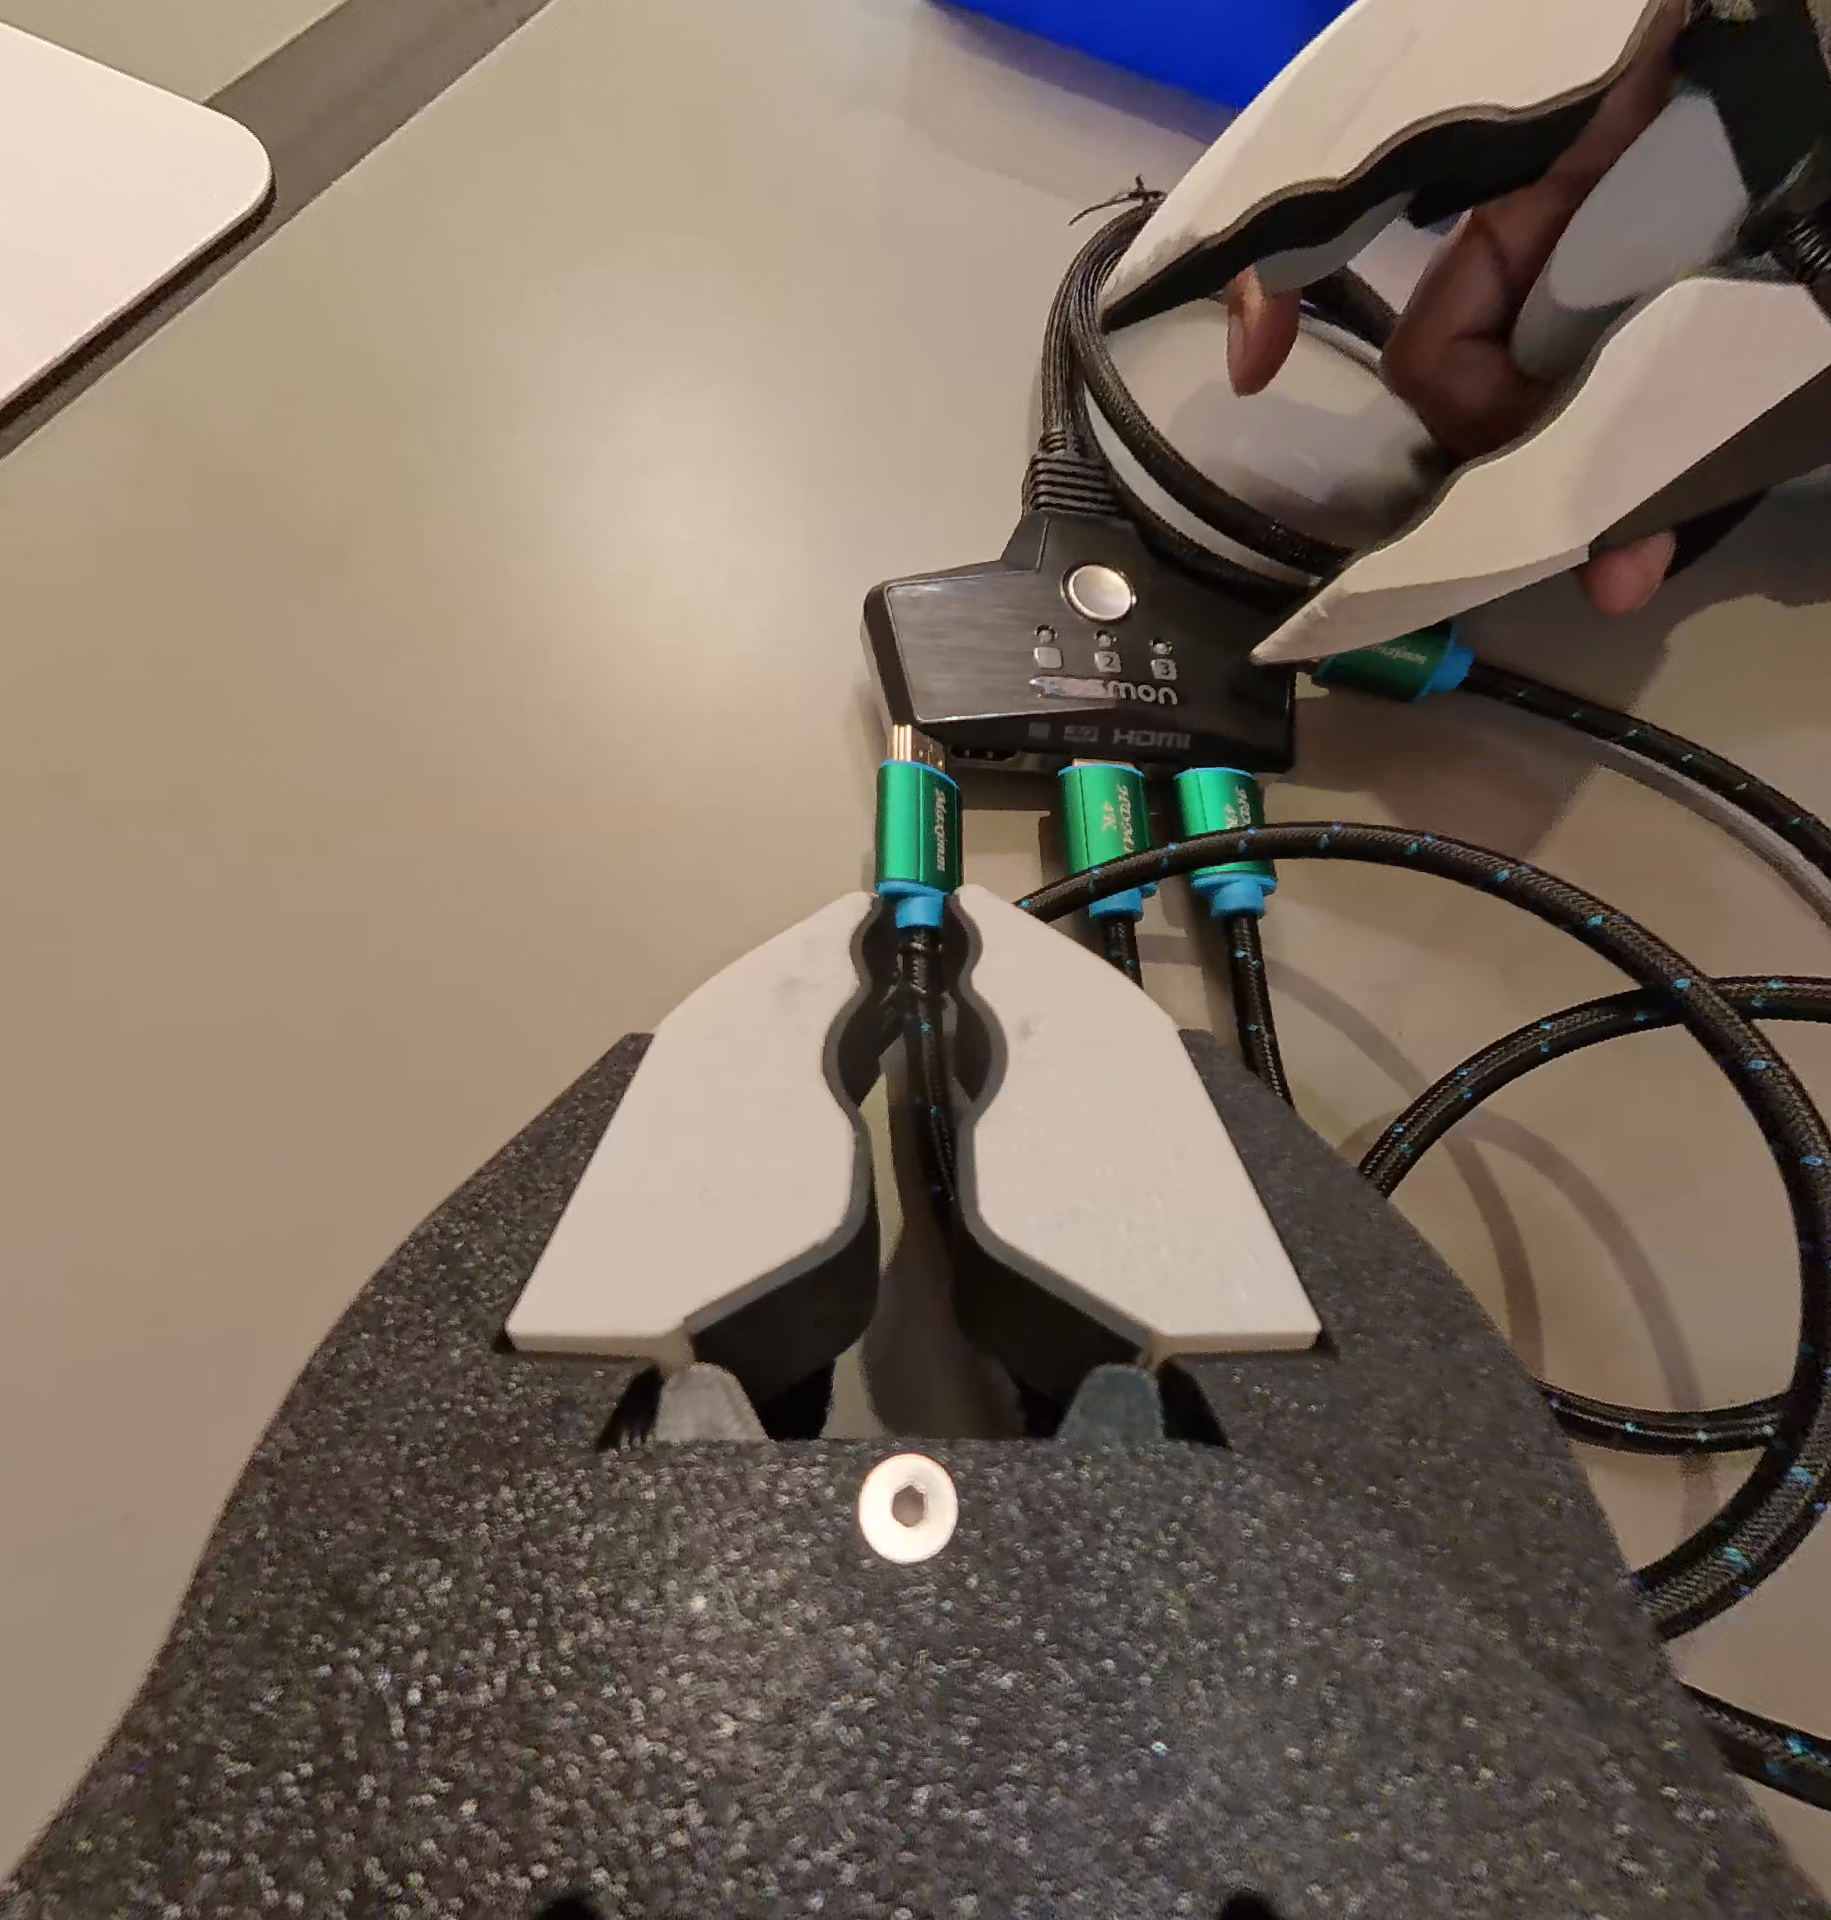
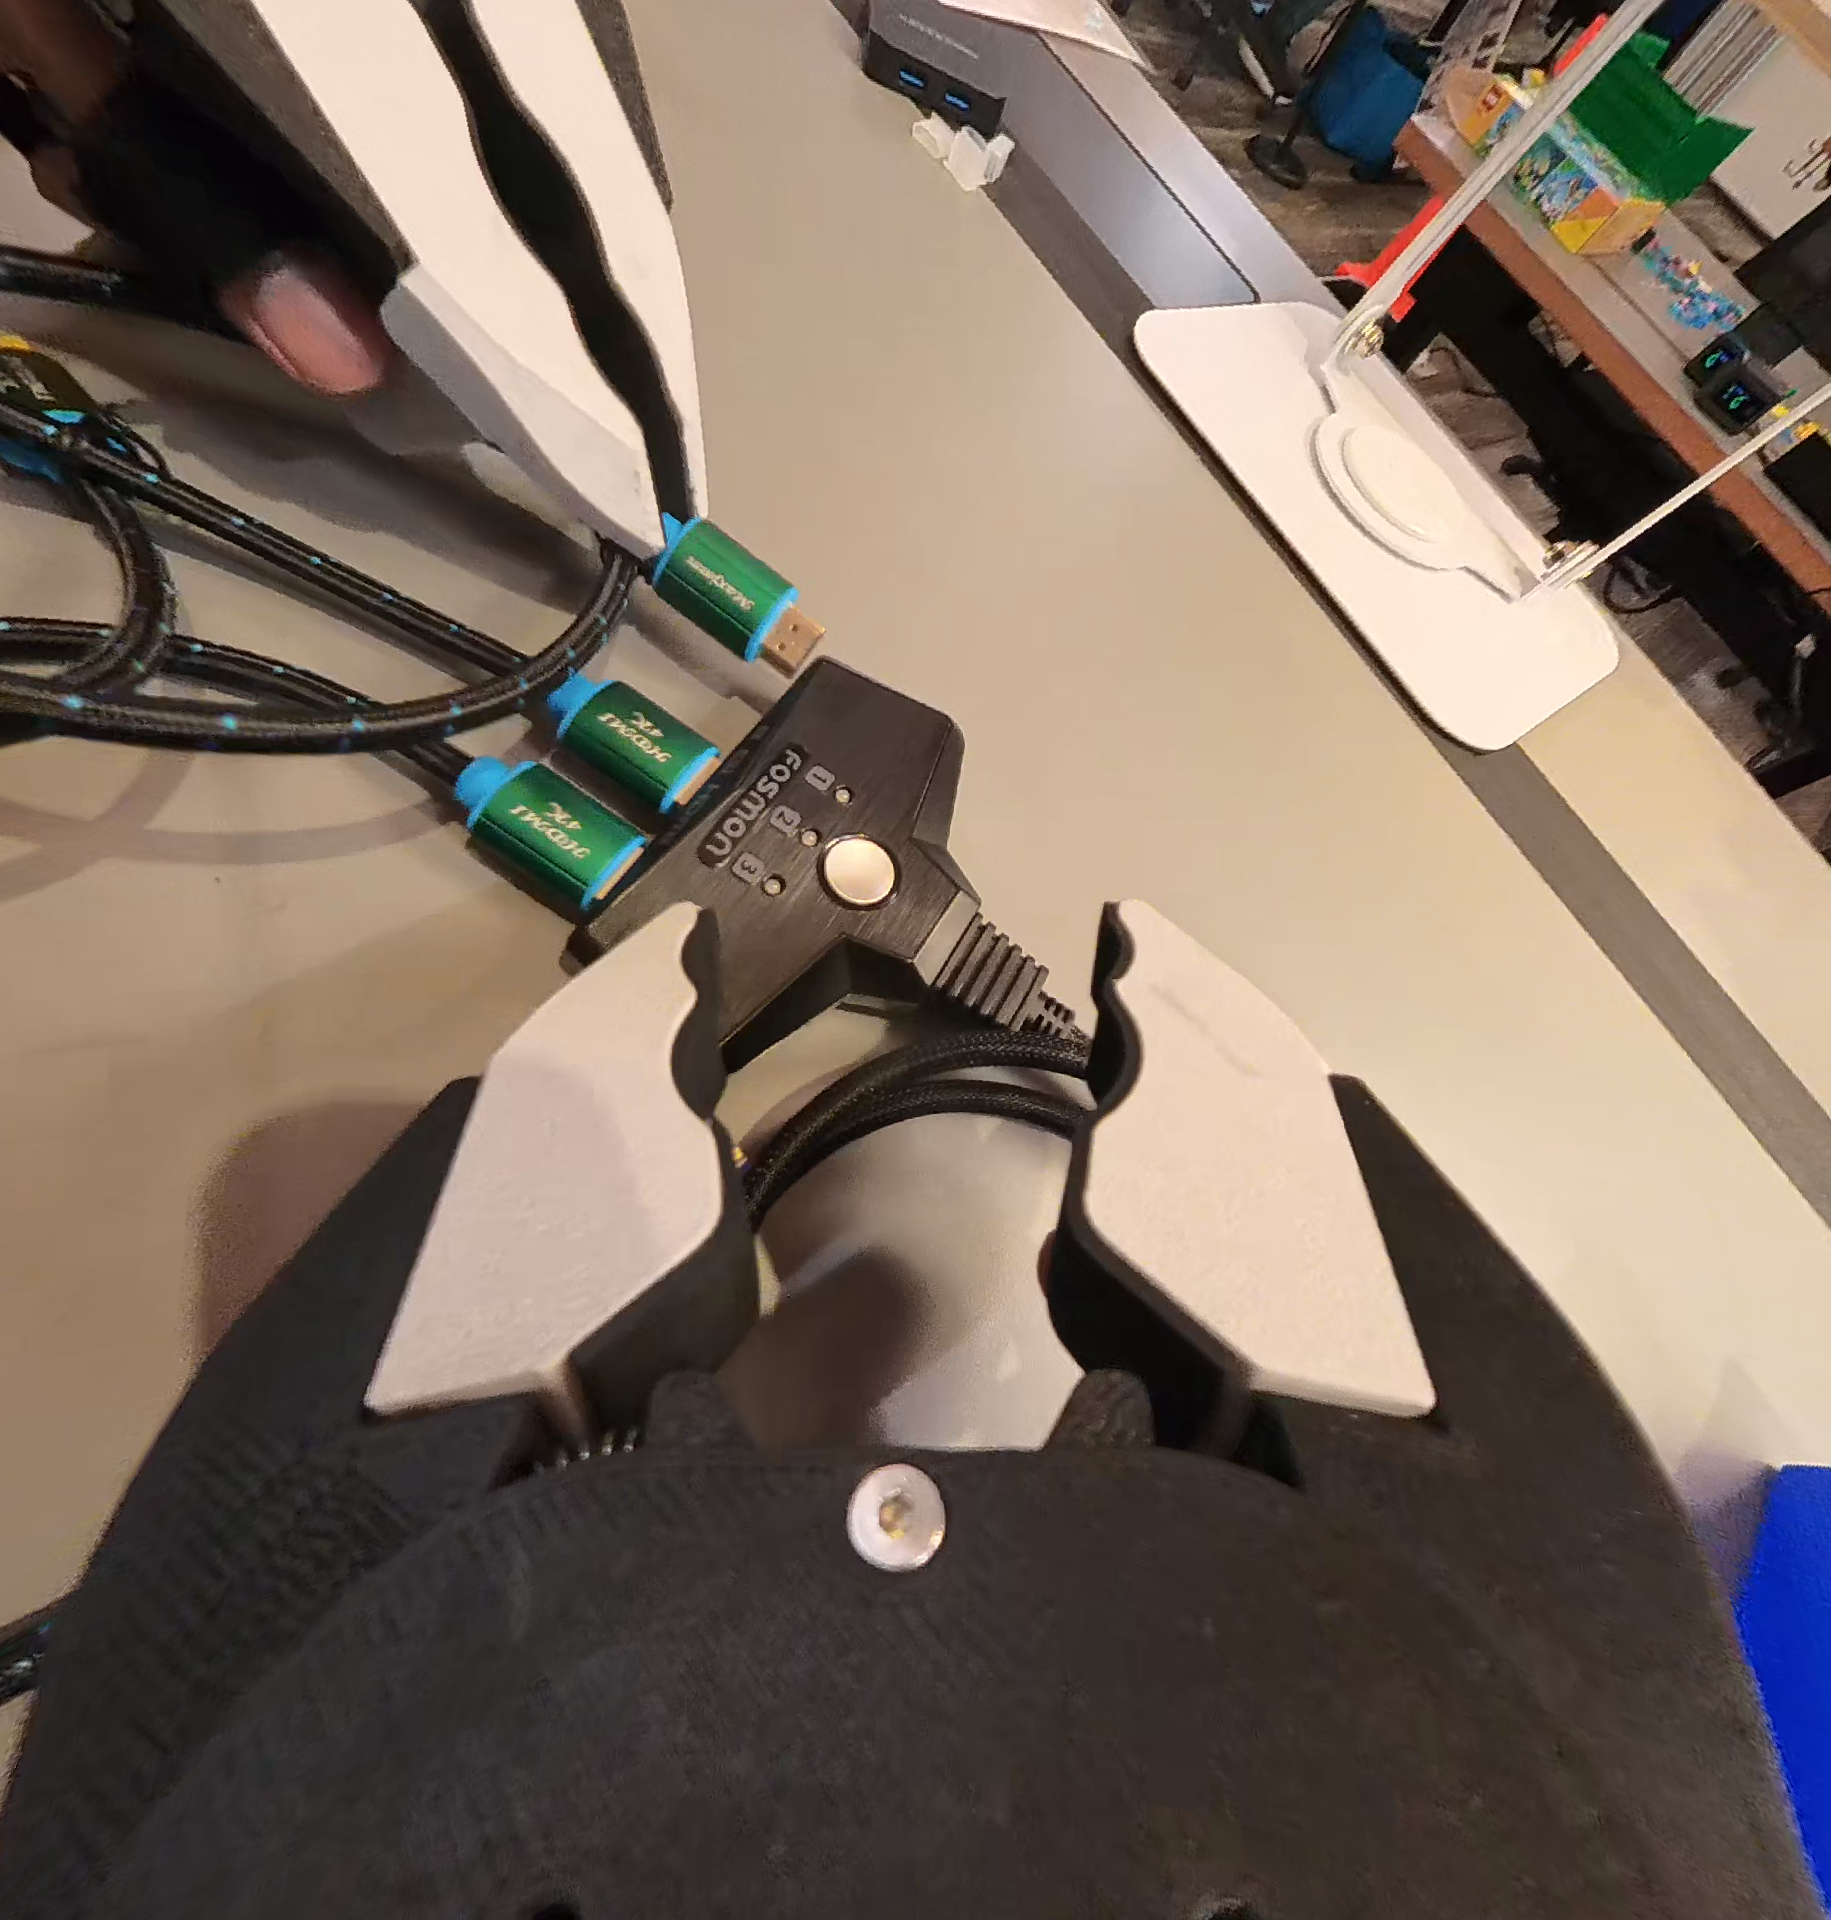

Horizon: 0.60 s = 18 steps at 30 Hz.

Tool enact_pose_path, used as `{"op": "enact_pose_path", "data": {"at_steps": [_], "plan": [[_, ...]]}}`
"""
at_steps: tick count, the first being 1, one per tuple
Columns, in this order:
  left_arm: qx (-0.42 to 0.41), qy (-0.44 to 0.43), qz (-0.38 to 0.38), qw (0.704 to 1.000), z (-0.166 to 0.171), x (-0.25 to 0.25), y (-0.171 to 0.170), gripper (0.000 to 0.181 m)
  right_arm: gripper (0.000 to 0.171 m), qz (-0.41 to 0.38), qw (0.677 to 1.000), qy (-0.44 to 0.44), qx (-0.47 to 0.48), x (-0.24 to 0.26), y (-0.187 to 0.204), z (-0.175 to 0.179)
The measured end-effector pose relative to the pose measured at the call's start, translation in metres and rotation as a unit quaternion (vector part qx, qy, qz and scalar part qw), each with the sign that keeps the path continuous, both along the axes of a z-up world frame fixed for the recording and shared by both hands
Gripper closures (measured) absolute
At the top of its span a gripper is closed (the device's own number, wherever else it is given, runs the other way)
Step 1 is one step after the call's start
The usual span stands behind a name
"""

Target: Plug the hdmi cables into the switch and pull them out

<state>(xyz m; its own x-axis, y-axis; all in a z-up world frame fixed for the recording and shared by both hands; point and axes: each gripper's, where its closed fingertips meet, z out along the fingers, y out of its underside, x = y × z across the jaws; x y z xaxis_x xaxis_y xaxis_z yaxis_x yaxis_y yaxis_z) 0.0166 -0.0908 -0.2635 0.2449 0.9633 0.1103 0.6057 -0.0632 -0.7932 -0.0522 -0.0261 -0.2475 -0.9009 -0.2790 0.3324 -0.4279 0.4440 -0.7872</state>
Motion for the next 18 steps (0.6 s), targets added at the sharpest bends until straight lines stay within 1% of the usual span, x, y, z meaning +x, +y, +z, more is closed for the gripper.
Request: {"op": "enact_pose_path", "data": {"at_steps": [1,4,8,13,18], "plan": [[-0.003,0.002,-0.002,1.000,0.001,0.001,0.000,0.172,0.102,0.002,1.000,0.006,-0.004,0.000,0.001,0.001],[-0.020,0.012,-0.003,1.000,0.008,0.002,0.001,0.172,0.103,0.009,1.000,0.012,-0.012,0.003,0.002,0.003],[-0.041,0.056,0.007,0.998,0.030,0.001,-0.001,0.172,0.105,0.024,0.999,0.009,-0.023,0.008,0.000,0.013],[-0.076,0.128,0.029,0.988,0.064,0.000,-0.008,0.172,0.111,0.044,0.998,-0.018,-0.050,0.015,-0.012,0.048],[-0.124,0.202,0.049,0.970,0.097,0.001,-0.012,0.173,0.112,0.088,0.995,-0.028,-0.037,0.021,-0.035,0.086]]}}
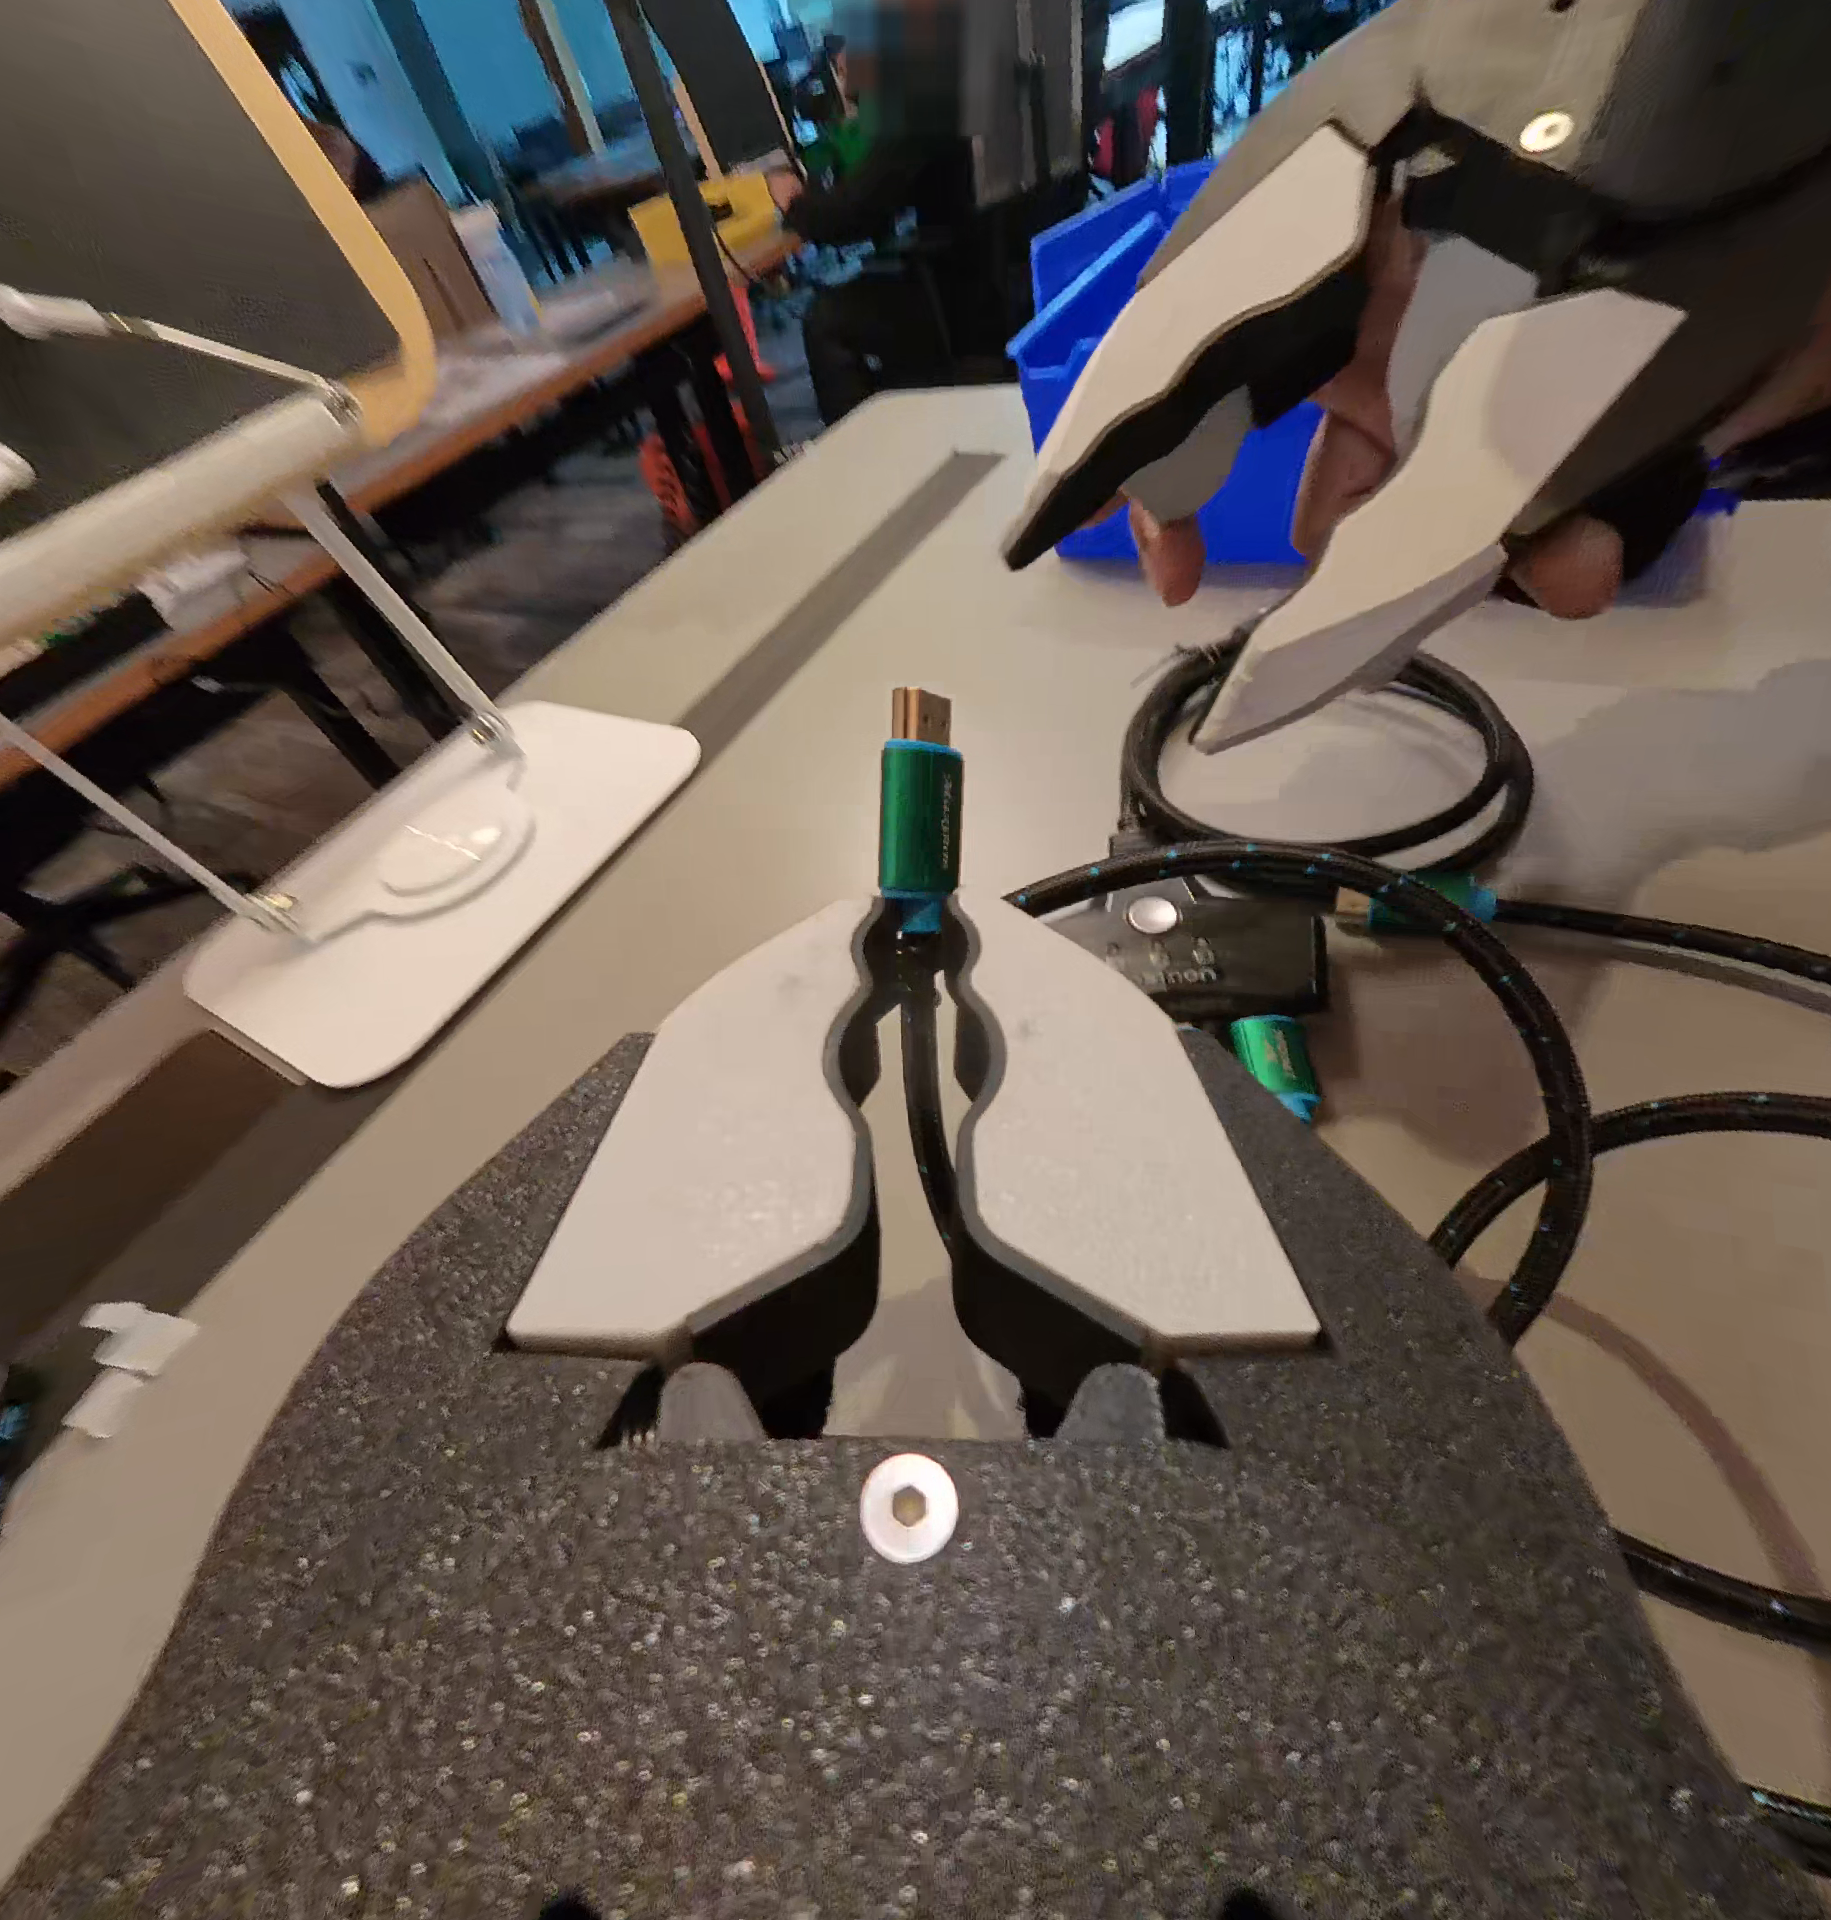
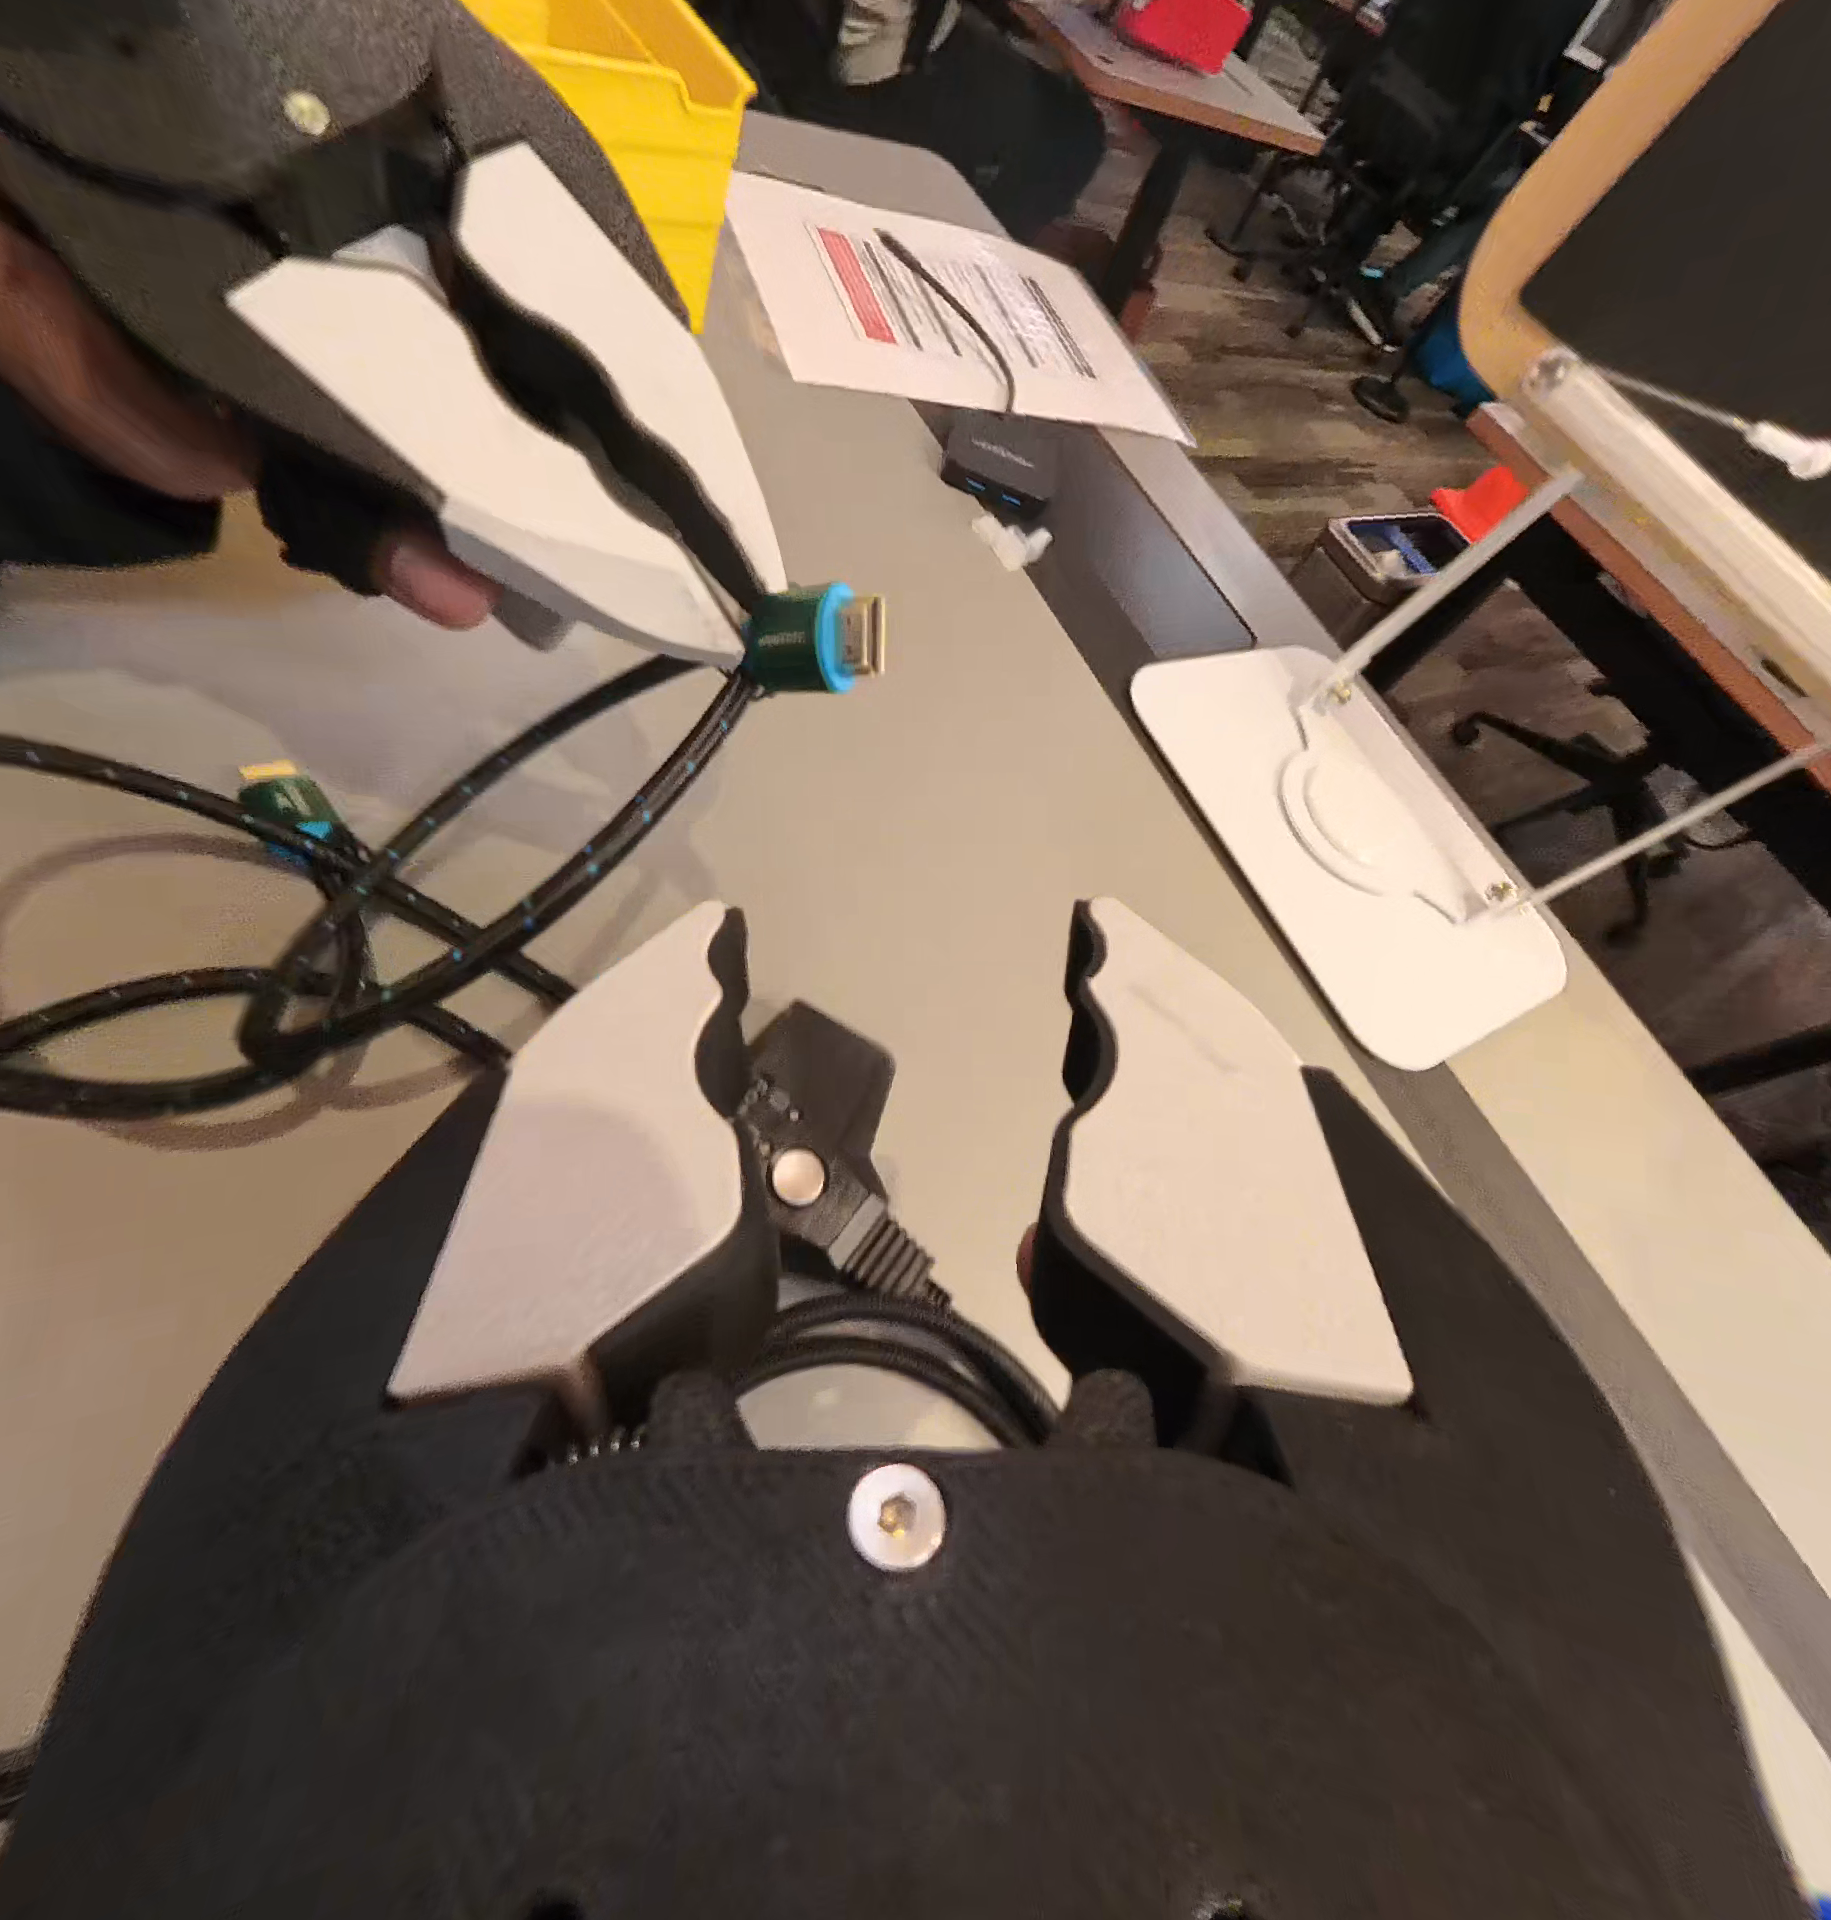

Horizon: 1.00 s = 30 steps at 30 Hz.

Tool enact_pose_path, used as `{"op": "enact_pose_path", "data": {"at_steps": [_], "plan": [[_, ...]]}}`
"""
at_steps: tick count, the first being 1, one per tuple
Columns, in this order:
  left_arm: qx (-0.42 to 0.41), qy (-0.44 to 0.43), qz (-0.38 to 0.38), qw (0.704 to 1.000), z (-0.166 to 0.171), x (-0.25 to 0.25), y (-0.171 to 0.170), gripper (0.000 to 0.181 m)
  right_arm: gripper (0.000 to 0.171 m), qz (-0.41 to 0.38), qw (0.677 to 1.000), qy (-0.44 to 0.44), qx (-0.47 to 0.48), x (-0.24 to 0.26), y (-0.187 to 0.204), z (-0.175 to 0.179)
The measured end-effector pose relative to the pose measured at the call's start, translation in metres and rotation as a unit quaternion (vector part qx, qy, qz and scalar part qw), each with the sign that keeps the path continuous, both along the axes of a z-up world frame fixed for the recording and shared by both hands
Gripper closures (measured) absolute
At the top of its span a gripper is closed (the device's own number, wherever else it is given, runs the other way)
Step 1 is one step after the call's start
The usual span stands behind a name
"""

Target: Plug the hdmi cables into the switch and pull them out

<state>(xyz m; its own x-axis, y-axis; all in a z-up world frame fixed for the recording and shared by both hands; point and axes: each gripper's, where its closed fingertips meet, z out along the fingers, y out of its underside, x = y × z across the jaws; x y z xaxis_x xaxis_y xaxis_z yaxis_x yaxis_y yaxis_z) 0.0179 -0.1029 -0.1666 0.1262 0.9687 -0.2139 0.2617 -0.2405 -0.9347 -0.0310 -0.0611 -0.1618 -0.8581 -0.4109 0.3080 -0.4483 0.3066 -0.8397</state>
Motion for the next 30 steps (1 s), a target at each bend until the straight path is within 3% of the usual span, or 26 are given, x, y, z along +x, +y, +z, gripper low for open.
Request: {"op": "enact_pose_path", "data": {"at_steps": [7,12,23,30], "plan": [[-0.090,0.097,0.052,0.990,0.043,0.009,-0.008,0.173,0.113,0.051,0.998,-0.027,-0.029,0.030,-0.027,0.035],[-0.200,0.151,0.132,0.959,0.061,0.020,-0.026,0.173,0.113,0.061,0.994,0.010,-0.091,0.043,-0.039,0.046],[-0.419,0.135,0.126,0.889,0.027,0.010,-0.012,0.173,0.119,0.077,0.981,0.084,-0.158,0.045,-0.037,0.034],[-0.497,0.136,0.097,0.852,0.027,0.006,0.009,0.173,0.131,0.100,0.972,0.136,-0.164,0.050,-0.030,0.022]]}}
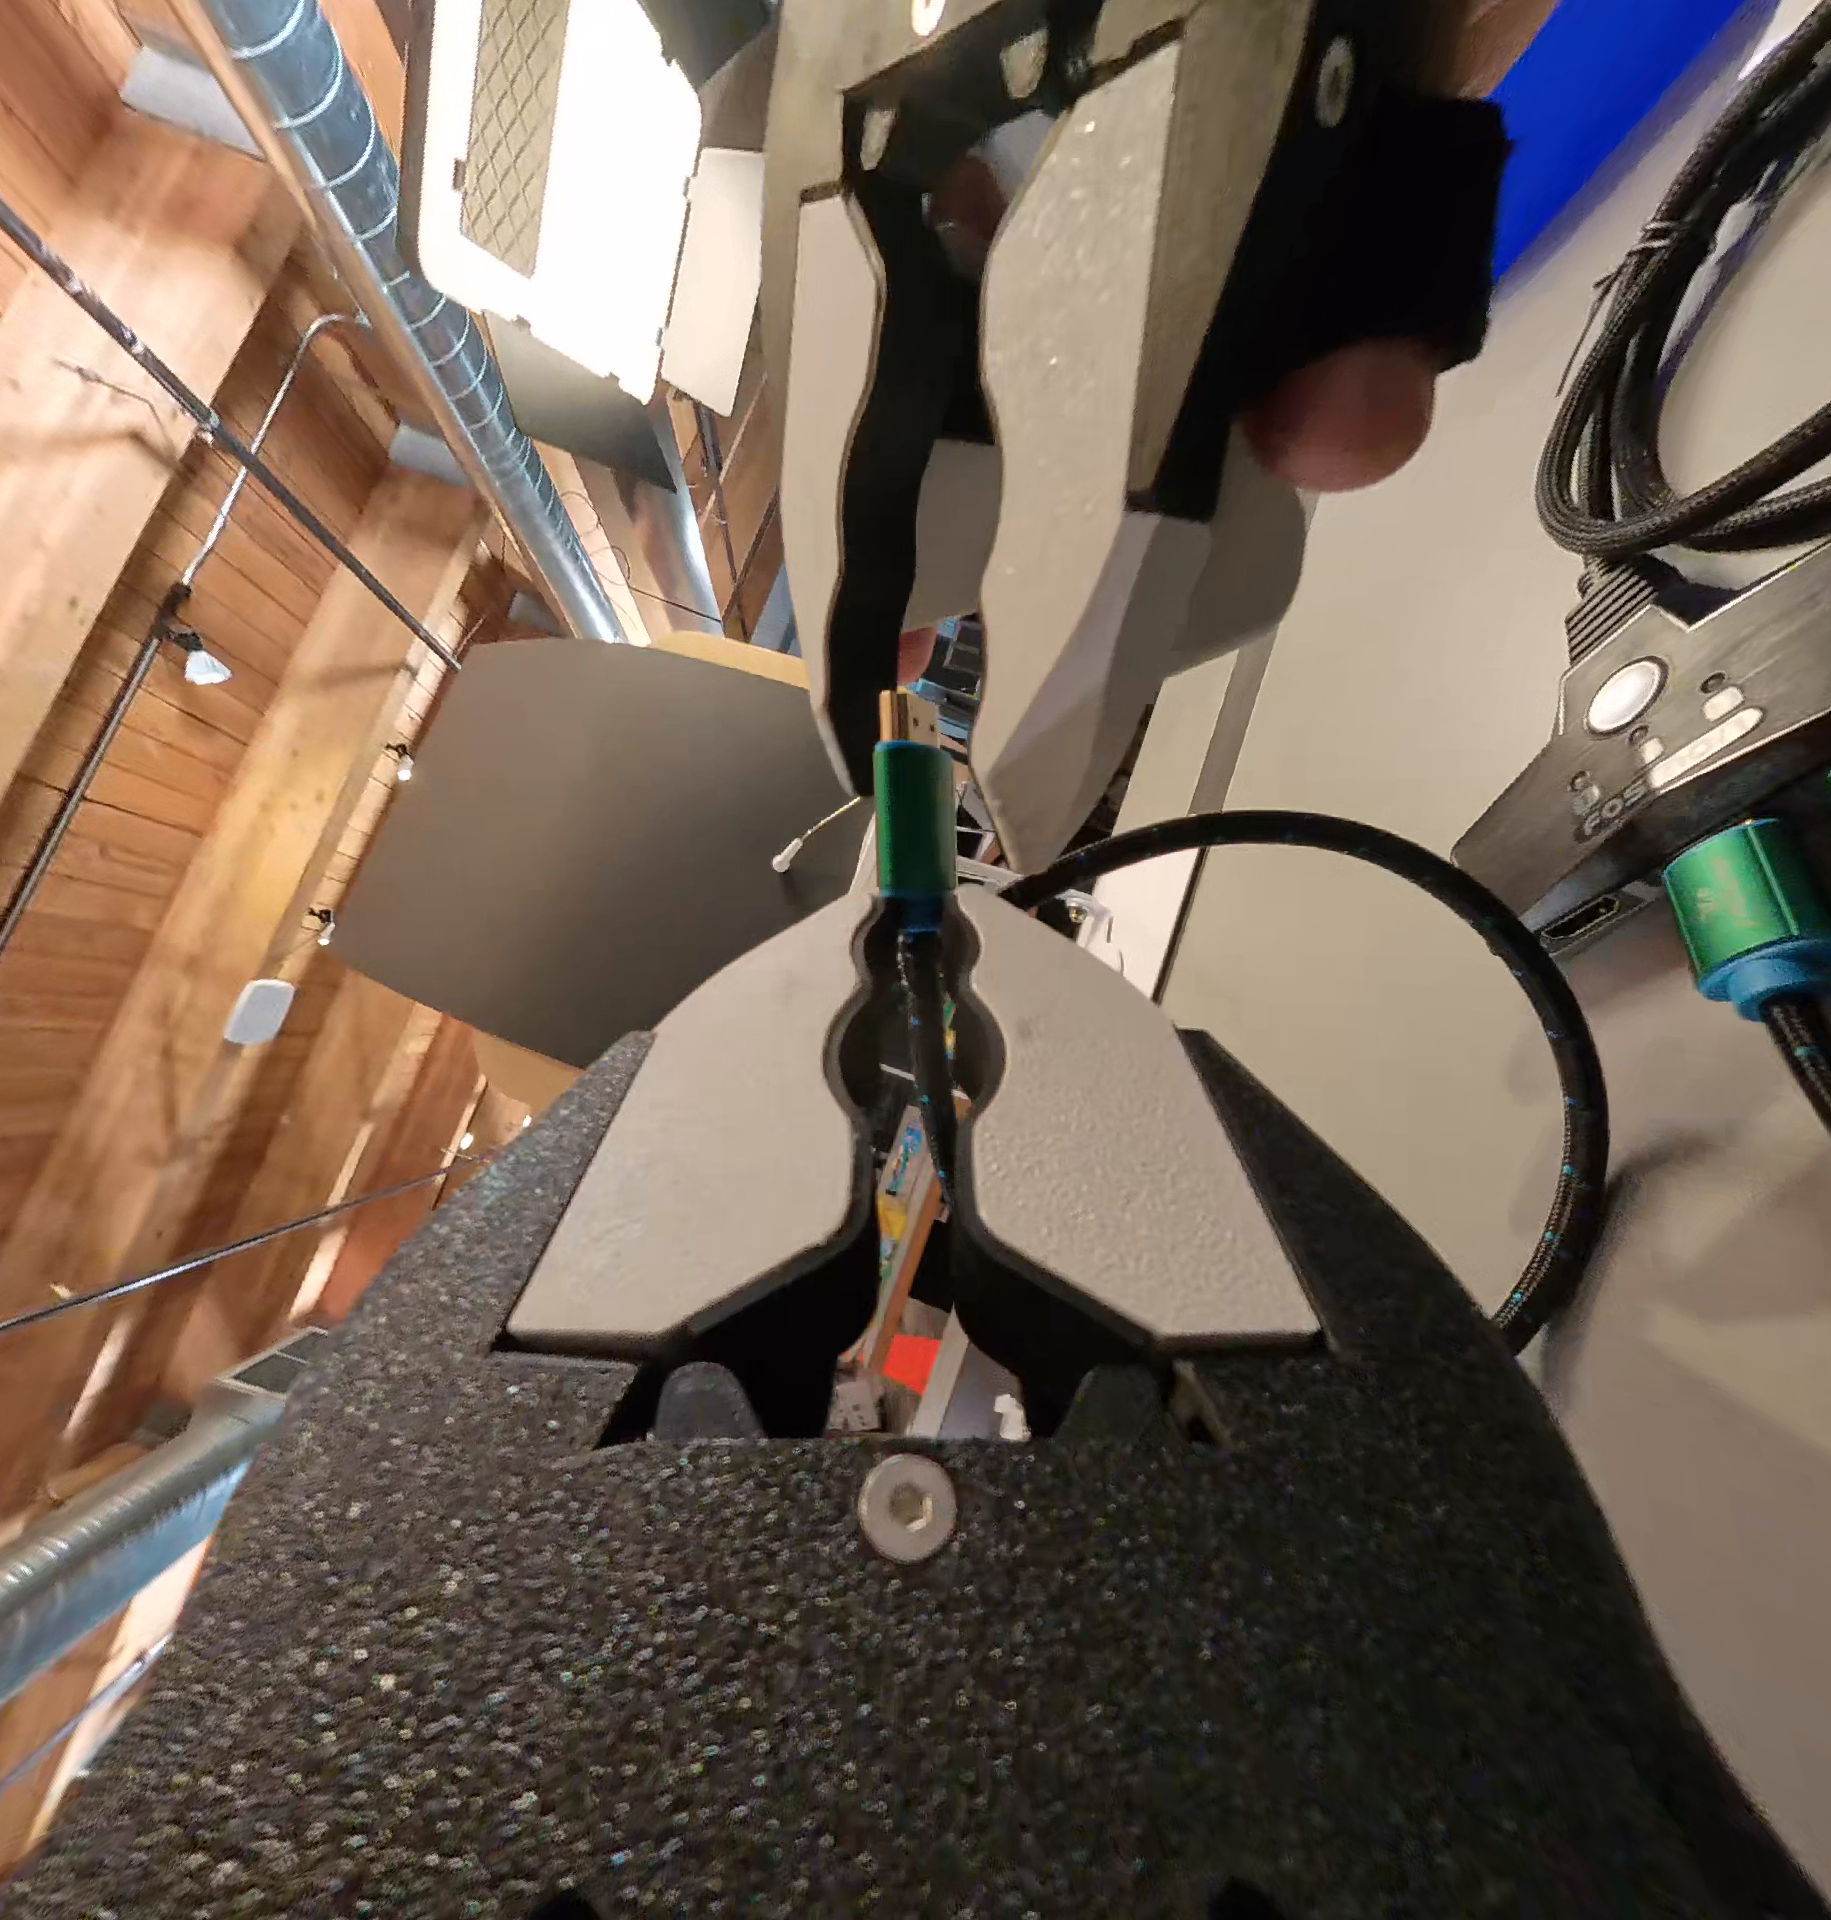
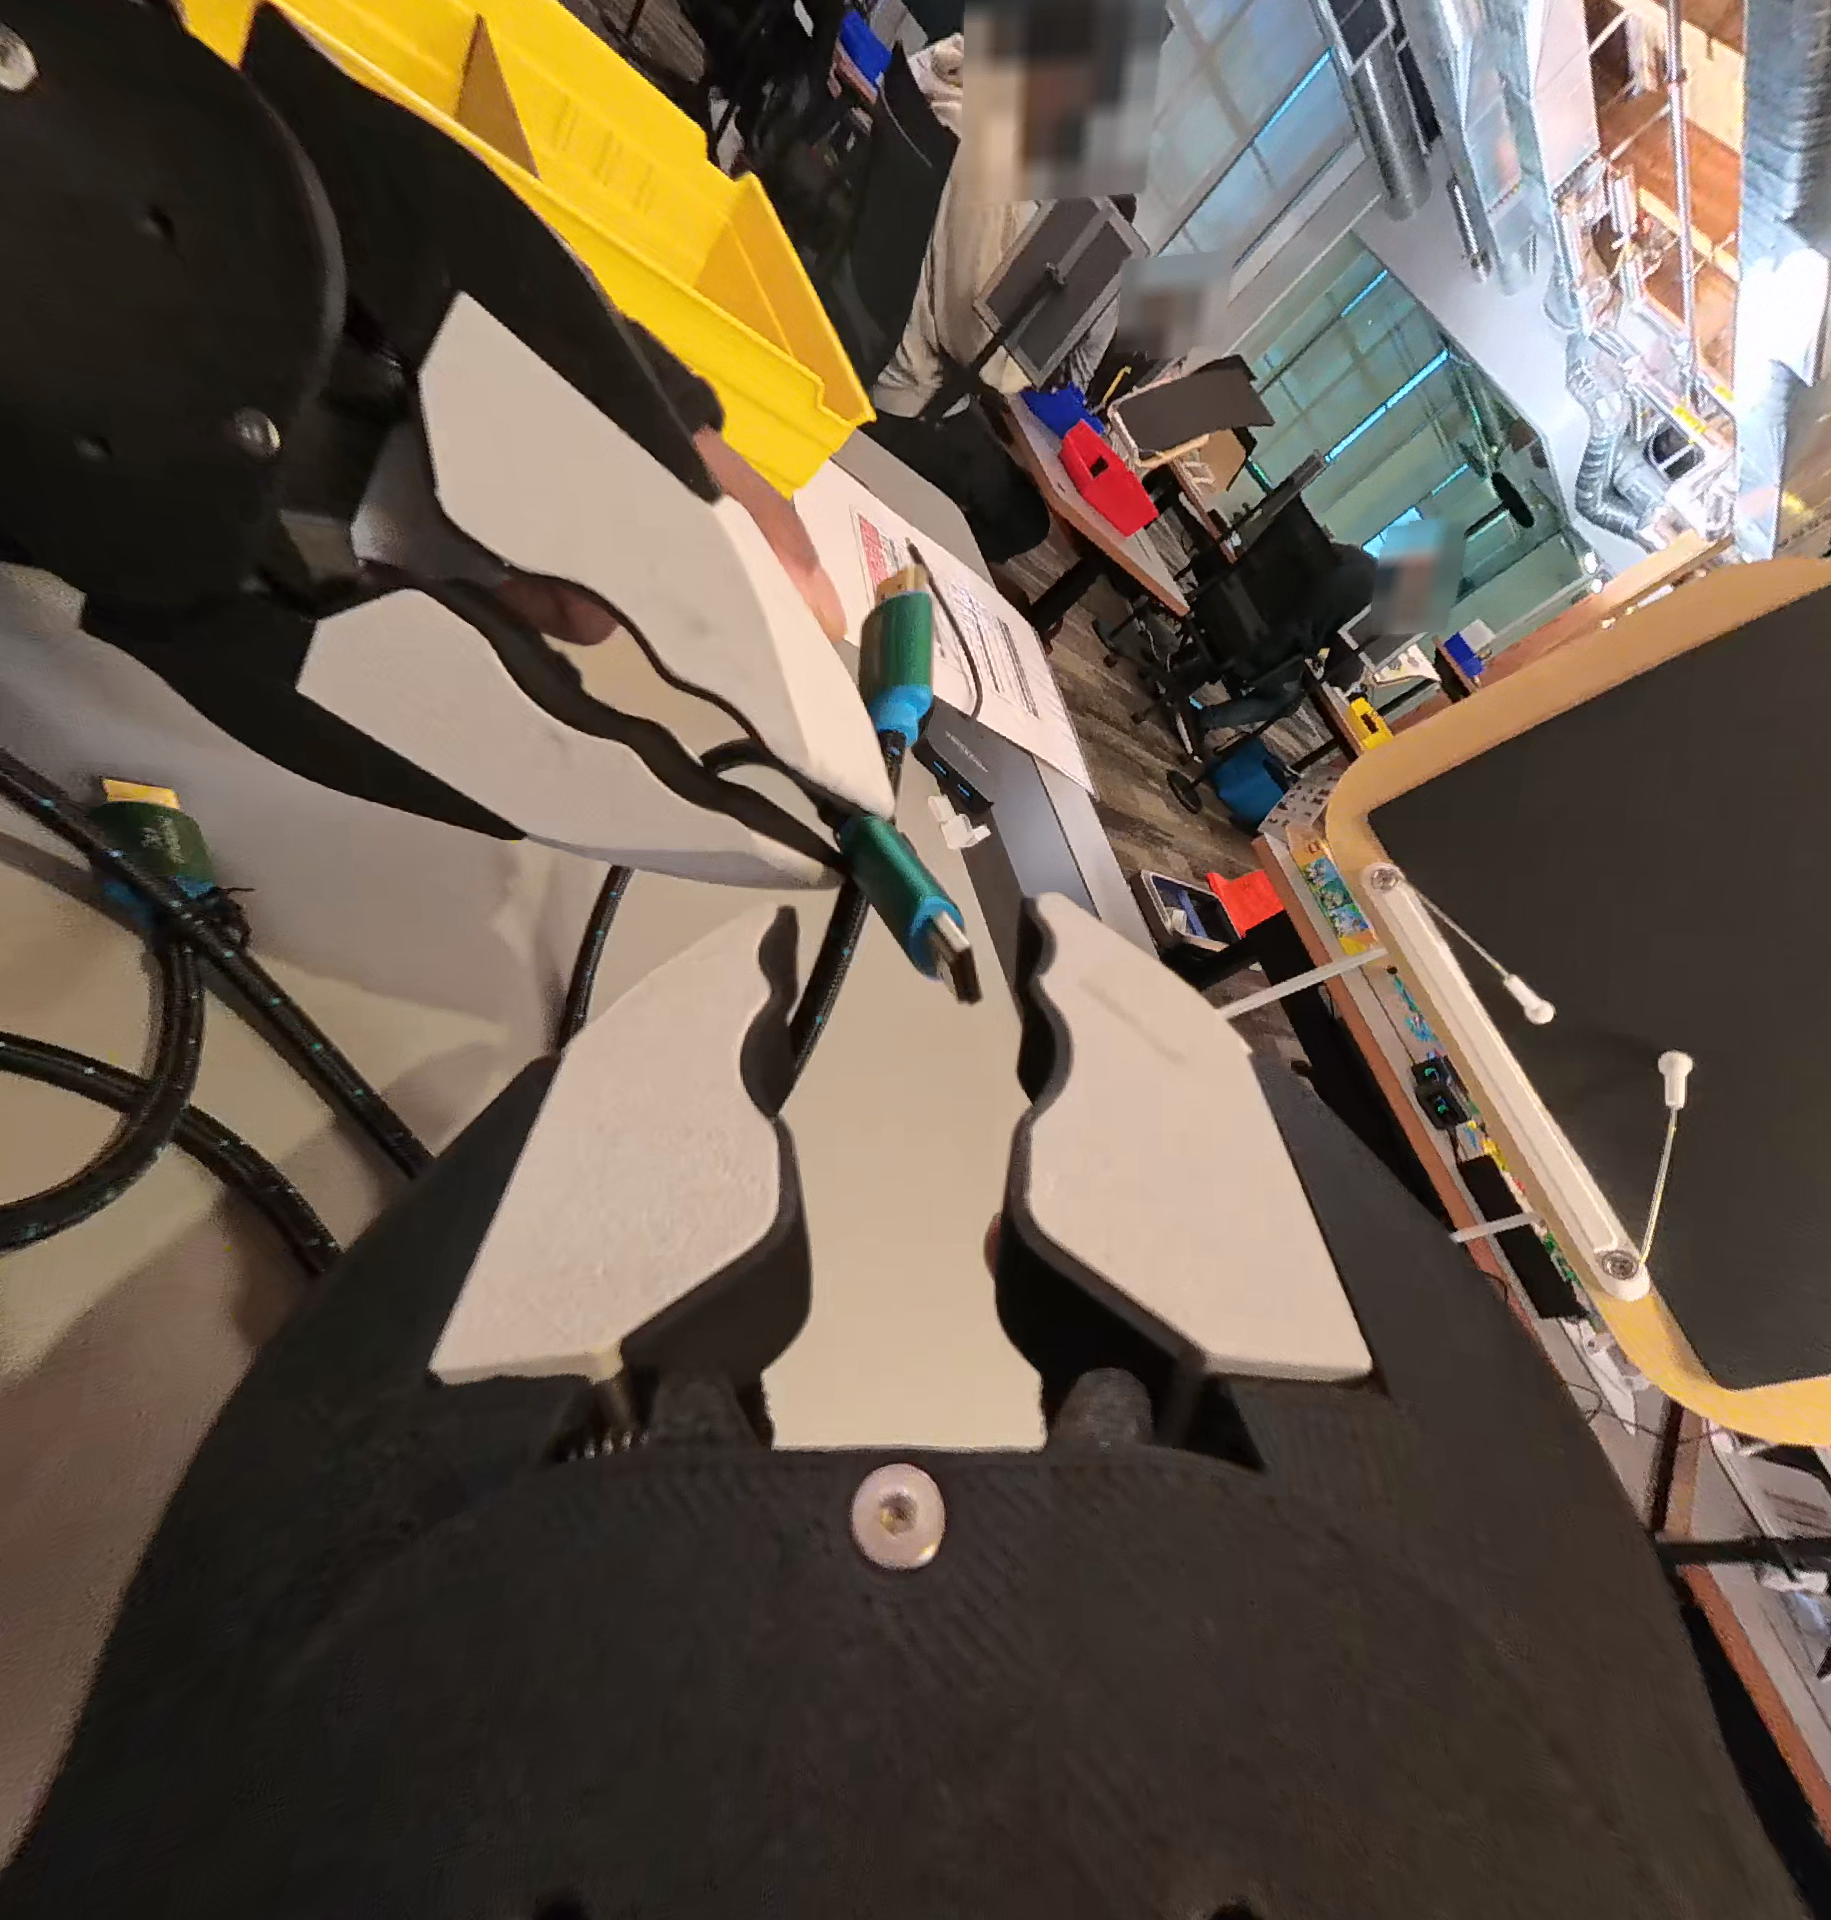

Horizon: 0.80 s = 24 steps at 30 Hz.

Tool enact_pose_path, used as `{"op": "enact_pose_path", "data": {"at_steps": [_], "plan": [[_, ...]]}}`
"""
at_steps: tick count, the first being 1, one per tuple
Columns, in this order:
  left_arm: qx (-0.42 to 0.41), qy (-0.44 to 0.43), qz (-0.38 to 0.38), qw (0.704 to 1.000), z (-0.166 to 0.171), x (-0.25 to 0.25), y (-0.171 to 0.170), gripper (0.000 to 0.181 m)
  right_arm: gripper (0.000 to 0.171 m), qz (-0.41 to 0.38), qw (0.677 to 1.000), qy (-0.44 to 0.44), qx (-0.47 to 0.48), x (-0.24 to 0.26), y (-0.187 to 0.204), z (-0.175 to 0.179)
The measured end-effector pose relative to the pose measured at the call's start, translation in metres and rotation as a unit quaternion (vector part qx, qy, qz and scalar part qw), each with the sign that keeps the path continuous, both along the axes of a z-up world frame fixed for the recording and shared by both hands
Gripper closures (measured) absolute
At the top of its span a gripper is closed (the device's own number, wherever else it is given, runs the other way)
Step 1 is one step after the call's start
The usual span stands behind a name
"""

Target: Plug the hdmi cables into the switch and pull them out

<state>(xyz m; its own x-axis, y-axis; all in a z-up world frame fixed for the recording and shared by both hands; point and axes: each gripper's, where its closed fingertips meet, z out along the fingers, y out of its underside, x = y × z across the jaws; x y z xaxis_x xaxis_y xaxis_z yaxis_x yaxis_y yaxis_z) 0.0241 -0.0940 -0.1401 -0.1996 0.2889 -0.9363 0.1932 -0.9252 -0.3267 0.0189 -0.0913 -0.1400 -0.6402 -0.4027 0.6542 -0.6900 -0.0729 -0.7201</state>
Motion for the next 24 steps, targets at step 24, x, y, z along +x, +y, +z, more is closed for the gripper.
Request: {"op": "enact_pose_path", "data": {"at_steps": [24], "plan": [[0.582,0.018,-0.229,0.780,0.014,0.041,-0.038,0.125,0.159,0.117,0.989,0.032,-0.086,0.031,0.037,0.002]]}}
